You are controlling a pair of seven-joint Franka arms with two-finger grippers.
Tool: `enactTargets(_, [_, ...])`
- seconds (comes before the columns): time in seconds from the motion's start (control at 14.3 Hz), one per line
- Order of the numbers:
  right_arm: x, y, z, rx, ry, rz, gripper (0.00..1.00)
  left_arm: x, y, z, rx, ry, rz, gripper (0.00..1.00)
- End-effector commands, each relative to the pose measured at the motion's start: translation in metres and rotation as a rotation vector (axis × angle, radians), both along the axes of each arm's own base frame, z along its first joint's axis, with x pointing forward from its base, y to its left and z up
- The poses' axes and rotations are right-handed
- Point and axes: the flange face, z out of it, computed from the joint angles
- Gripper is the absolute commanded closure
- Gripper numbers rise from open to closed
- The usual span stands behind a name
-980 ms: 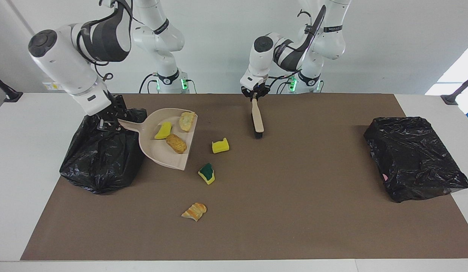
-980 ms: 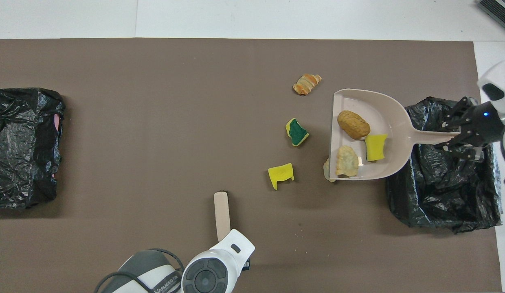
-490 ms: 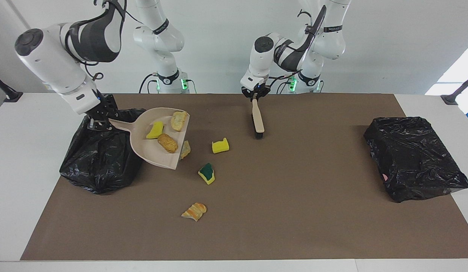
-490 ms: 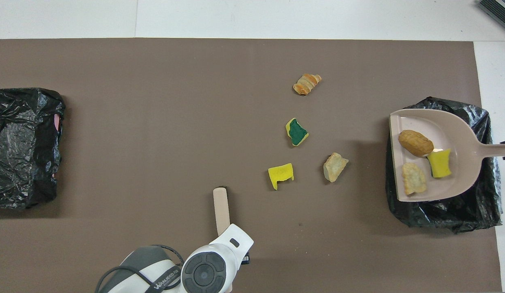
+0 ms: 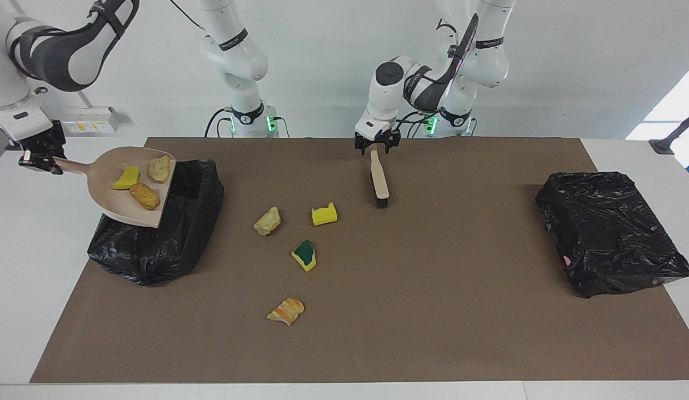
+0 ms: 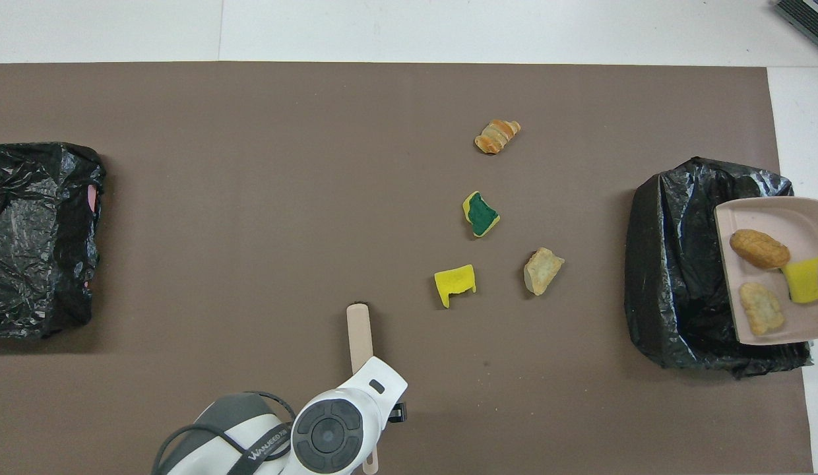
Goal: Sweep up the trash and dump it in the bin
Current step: 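Tilt the dustpan into the bag with the right gripper while the left gripper withdraws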
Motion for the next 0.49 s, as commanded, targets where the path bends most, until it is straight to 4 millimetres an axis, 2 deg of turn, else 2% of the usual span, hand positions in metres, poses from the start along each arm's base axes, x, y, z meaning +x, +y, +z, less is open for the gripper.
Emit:
enactTargets(0.0, [-0.003,-0.001,0.008,-0.066,0.000,0.011,1.00,0.027,0.008,0.013,-0.006,-0.014,0.024,0.00])
enactTargets(0.14, [-0.003,0.000,0.009,-0.107,0.006,-0.038,1.00,0.048,0.022,0.020,0.017,-0.036,0.046,0.00])
enactTargets(0.28, [0.001,0.010,0.011,-0.155,0.018,-0.062,1.00,0.074,0.034,0.037,0.021,-0.075,0.082,0.00])
enactTargets(0.42, [0.004,0.024,0.014,-0.198,0.040,-0.087,1.00,0.105,0.051,0.063,0.030,-0.114,0.121,0.00])
